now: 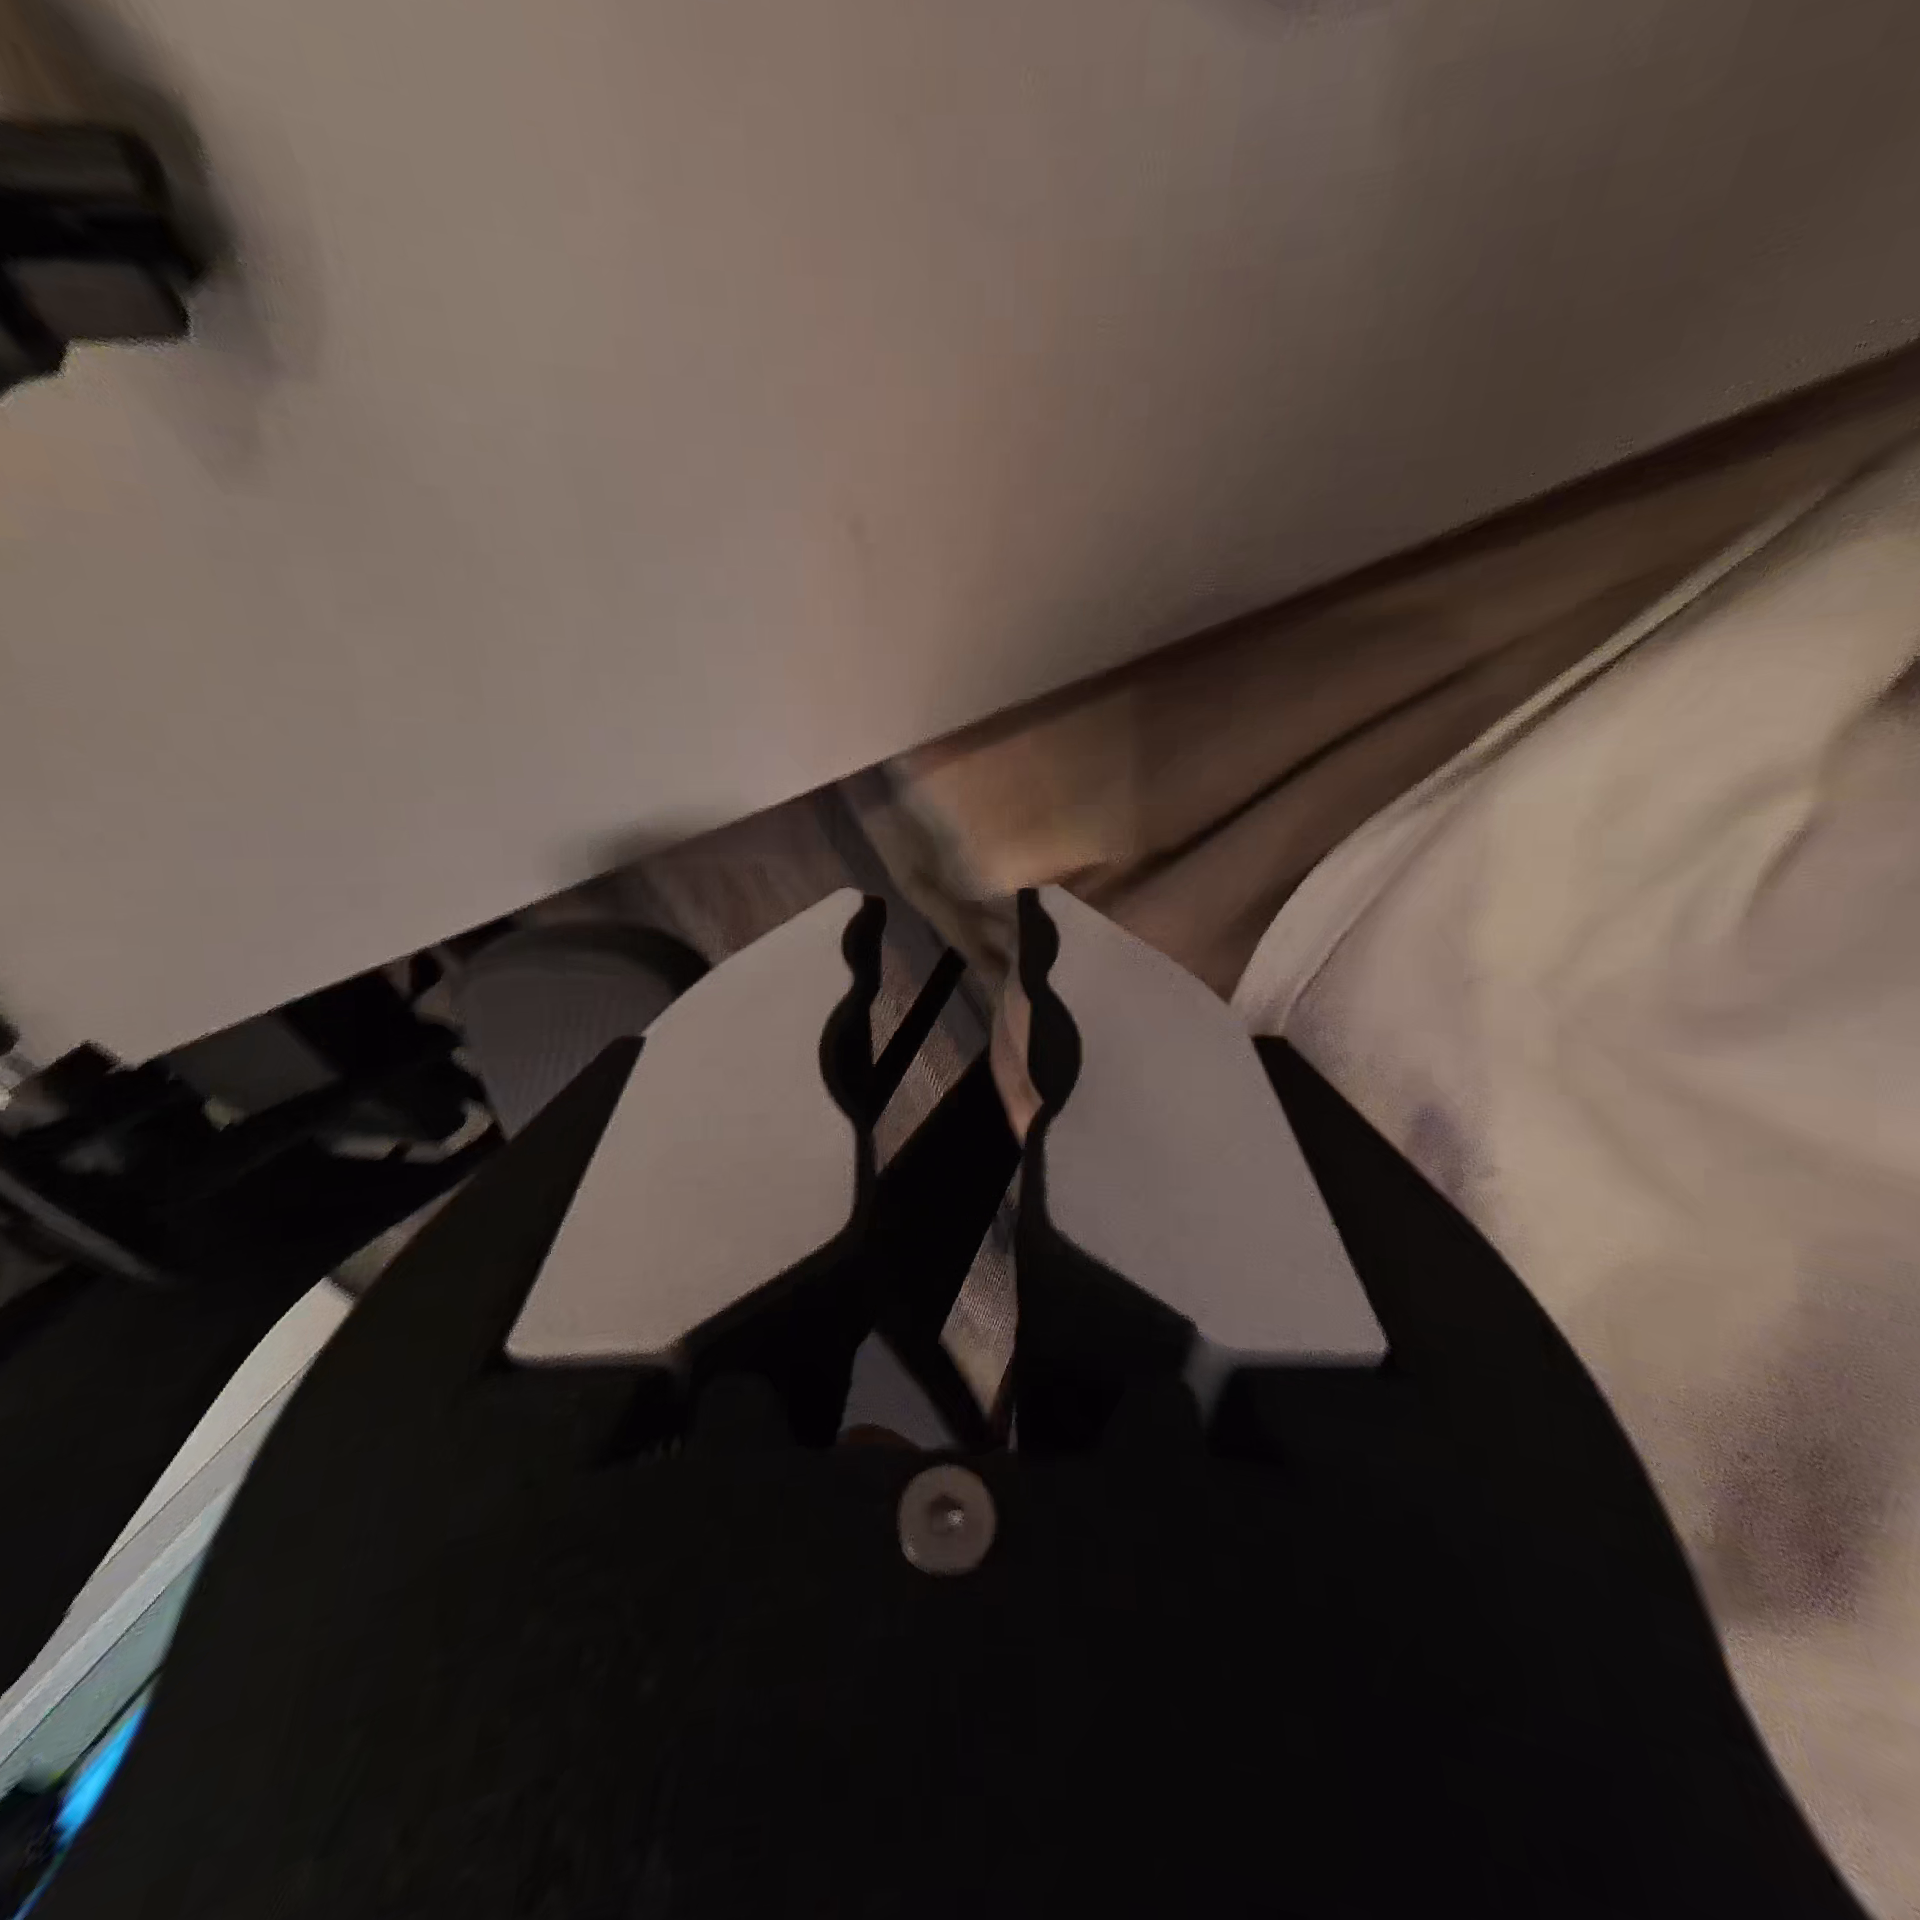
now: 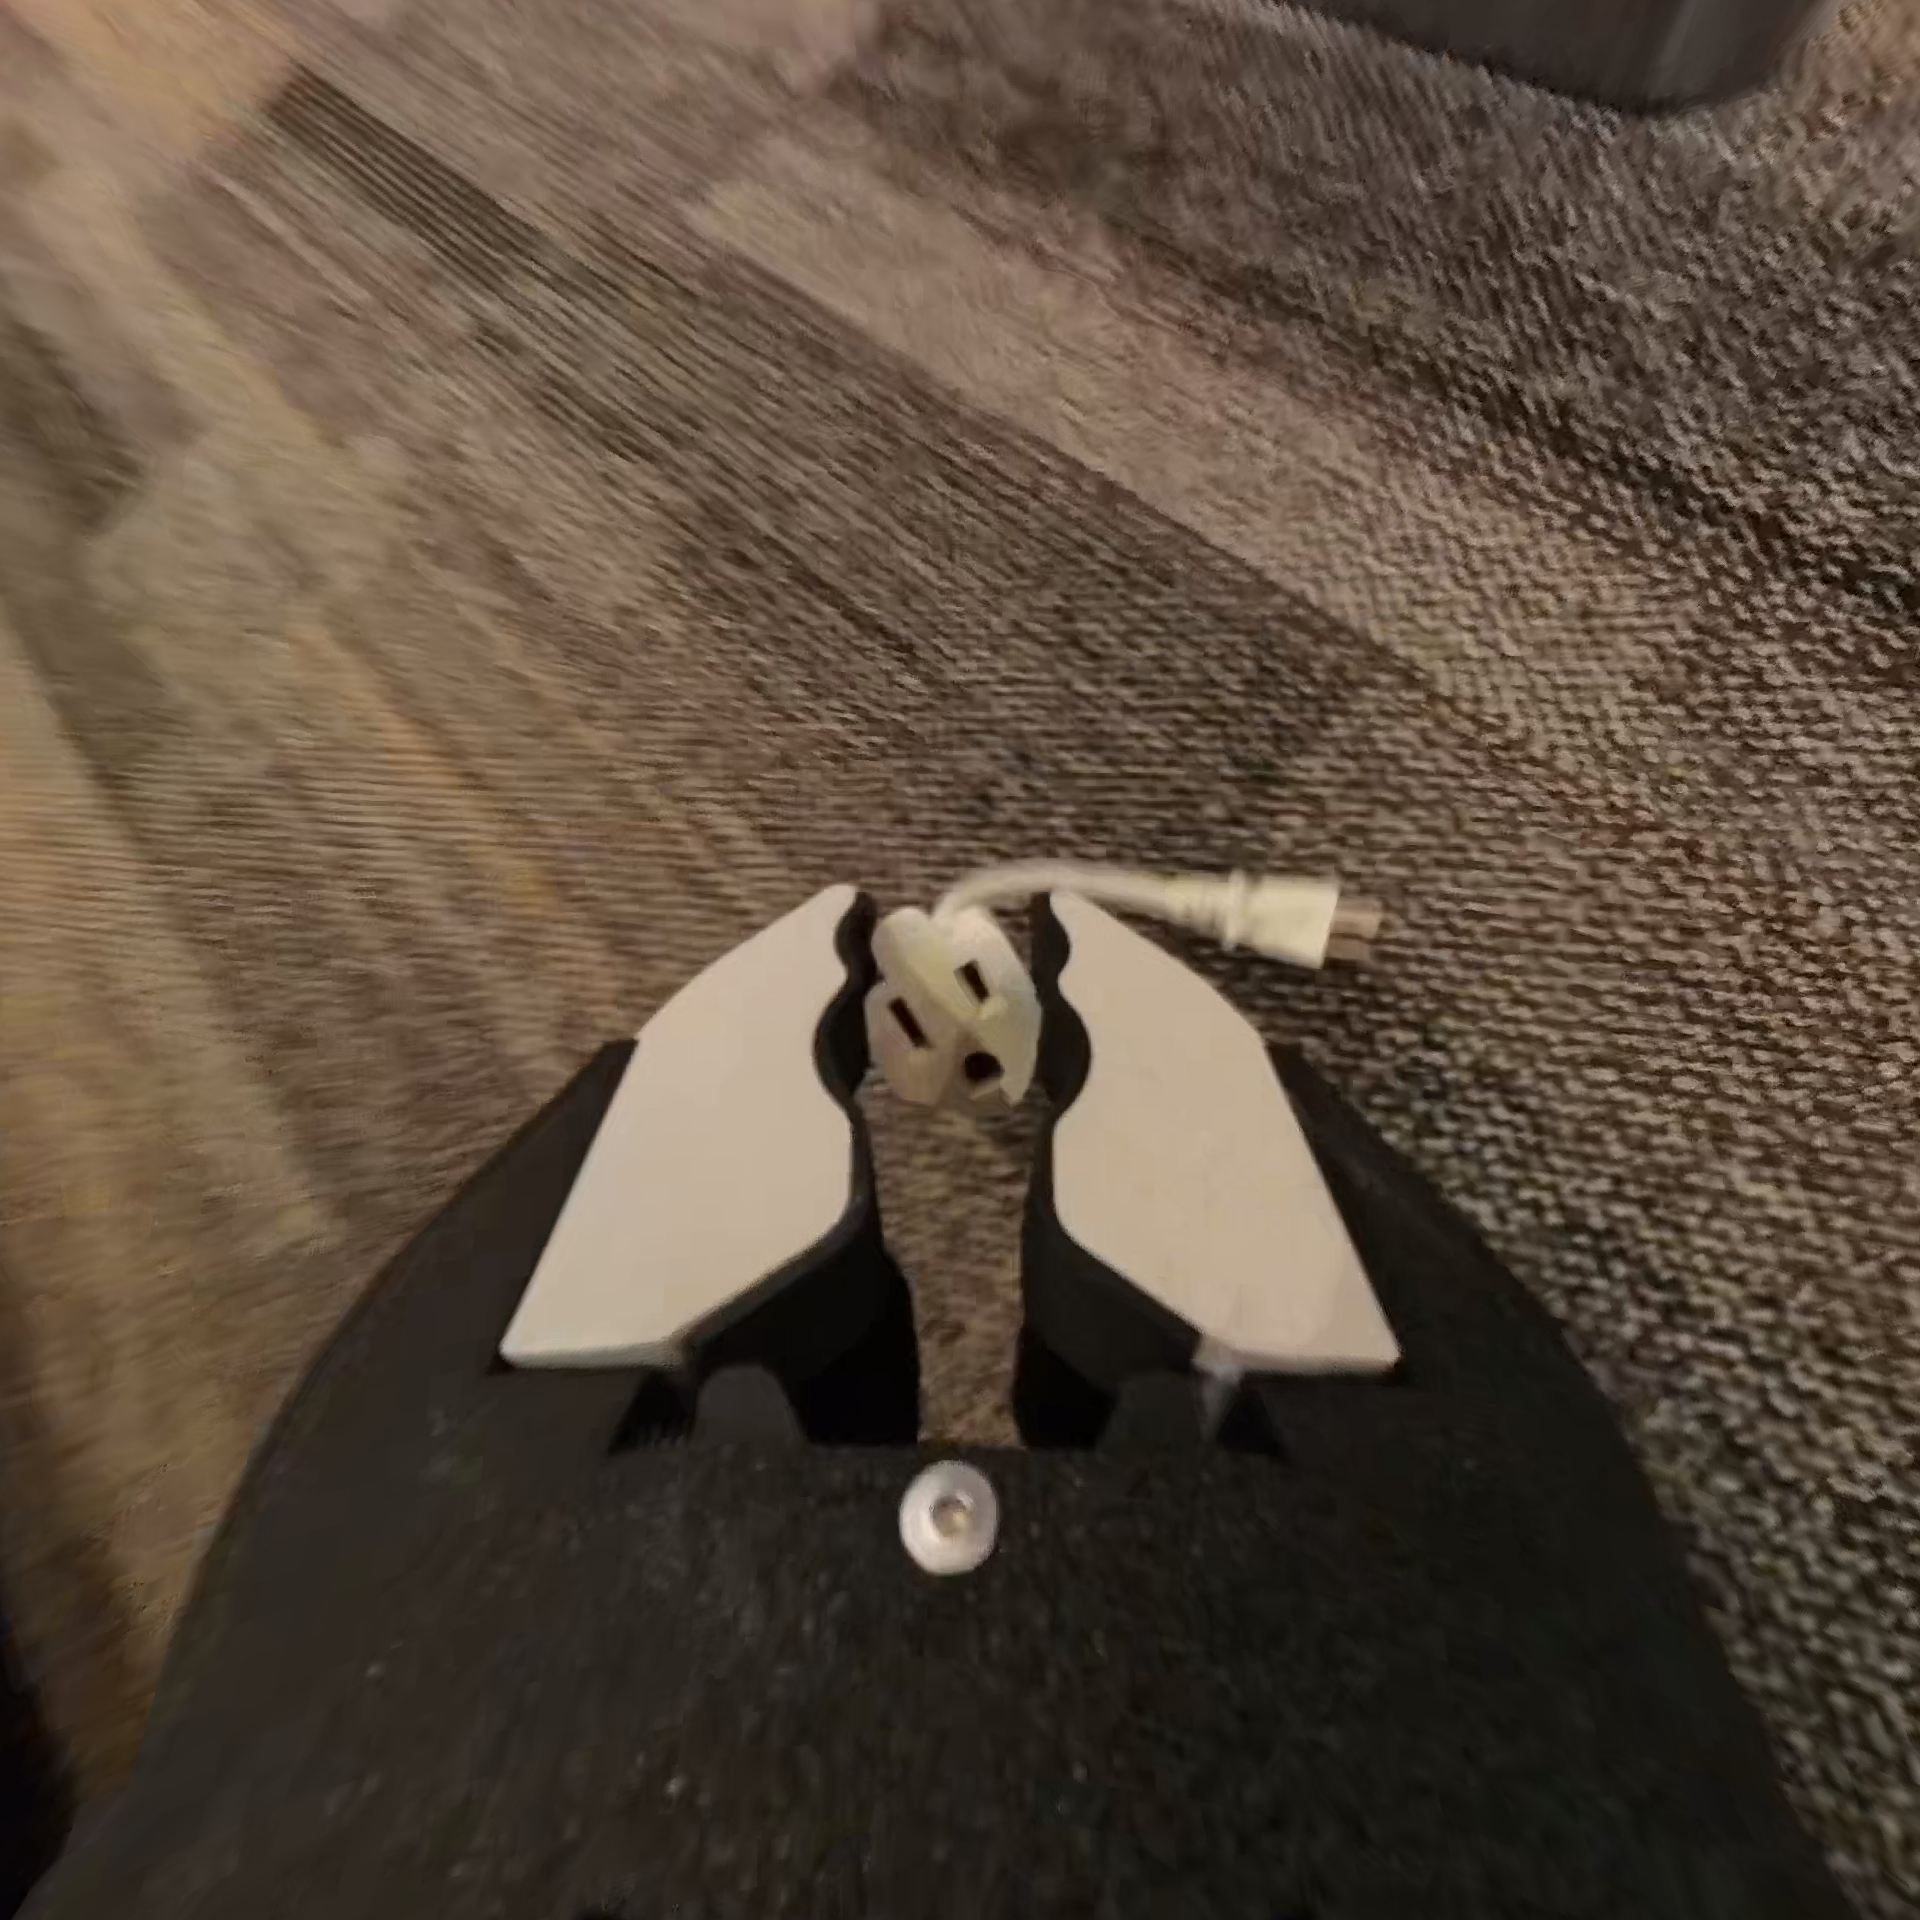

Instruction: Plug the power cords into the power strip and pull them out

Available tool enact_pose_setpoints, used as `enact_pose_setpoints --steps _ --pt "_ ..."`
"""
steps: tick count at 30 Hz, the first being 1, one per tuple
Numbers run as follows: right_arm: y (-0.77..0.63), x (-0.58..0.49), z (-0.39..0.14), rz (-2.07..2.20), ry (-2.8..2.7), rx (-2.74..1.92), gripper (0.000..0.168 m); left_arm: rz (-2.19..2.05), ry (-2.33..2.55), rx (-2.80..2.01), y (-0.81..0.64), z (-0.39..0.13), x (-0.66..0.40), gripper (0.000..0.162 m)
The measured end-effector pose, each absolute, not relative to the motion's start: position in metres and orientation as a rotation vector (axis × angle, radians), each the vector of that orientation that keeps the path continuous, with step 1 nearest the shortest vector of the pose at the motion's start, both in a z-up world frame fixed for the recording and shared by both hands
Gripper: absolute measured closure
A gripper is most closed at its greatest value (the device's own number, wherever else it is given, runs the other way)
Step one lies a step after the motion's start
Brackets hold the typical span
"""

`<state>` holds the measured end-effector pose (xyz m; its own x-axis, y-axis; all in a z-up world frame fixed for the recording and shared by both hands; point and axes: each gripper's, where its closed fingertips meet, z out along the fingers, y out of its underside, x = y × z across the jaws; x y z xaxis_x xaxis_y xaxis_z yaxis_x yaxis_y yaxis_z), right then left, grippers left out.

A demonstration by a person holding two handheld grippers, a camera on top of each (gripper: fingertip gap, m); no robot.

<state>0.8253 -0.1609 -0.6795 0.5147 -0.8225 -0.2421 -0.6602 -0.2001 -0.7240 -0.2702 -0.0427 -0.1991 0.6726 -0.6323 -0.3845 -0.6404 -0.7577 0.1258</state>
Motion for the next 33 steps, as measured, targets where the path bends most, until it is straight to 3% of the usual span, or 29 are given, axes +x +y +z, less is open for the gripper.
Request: enact_pose_setpoints --steps 1,4,5,6,8,11,16,19,21,22,29,31,33 --pt "-0.152 0.81 -0.649 -0.177 1.211 -1.899 0.14 0.584 1.06 -2.826 -0.039 -0.201 -0.264 0.137" --pt "-0.122 0.766 -0.552 -0.043 1.115 -1.832 0.146 0.342 0.944 -2.73 -0.021 -0.203 -0.235 0.137" --pt "-0.114 0.754 -0.522 -0.061 1.054 -1.844 0.158 0.266 0.932 -2.722 -0.02 -0.205 -0.226 0.127" --pt "-0.105 0.742 -0.494 -0.067 0.999 -1.86 0.159 0.209 0.933 -2.695 -0.02 -0.205 -0.219 0.124" --pt "-0.089 0.719 -0.449 -0.09 0.908 -1.906 0.159 0.106 0.938 -2.613 -0.025 -0.202 -0.208 0.136" --pt "-0.078 0.685 -0.431 -0.101 0.841 -1.994 0.158 -0.007 0.89 -2.55 -0.04 -0.198 -0.206 0.136" --pt "-0.074 0.623 -0.464 -0.04 0.813 -2.08 0.159 -0.051 0.898 -2.471 -0.054 -0.196 -0.22 0.136" --pt "-0.068 0.596 -0.45 -0.01 0.771 -2.089 0.159 -0.078 0.882 -2.439 -0.059 -0.193 -0.228 0.136" --pt "-0.061 0.584 -0.416 0.009 0.738 -2.06 0.159 -0.092 0.874 -2.405 -0.06 -0.191 -0.232 0.136" --pt "-0.057 0.58 -0.391 0.008 0.719 -2.041 0.168 -0.104 0.869 -2.39 -0.061 -0.191 -0.232 0.136" --pt "-0.024 0.536 -0.148 -0.231 0.371 -1.885 0.168 -0.279 0.825 -2.277 -0.057 -0.194 -0.226 0.136" --pt "-0.026 0.534 -0.127 -0.269 0.348 -1.898 0.168 -0.277 0.822 -2.257 -0.054 -0.195 -0.231 0.136" --pt "-0.029 0.535 -0.16 -0.207 0.34 -1.987 0.166 -0.318 0.788 -2.261 -0.052 -0.195 -0.233 0.136"
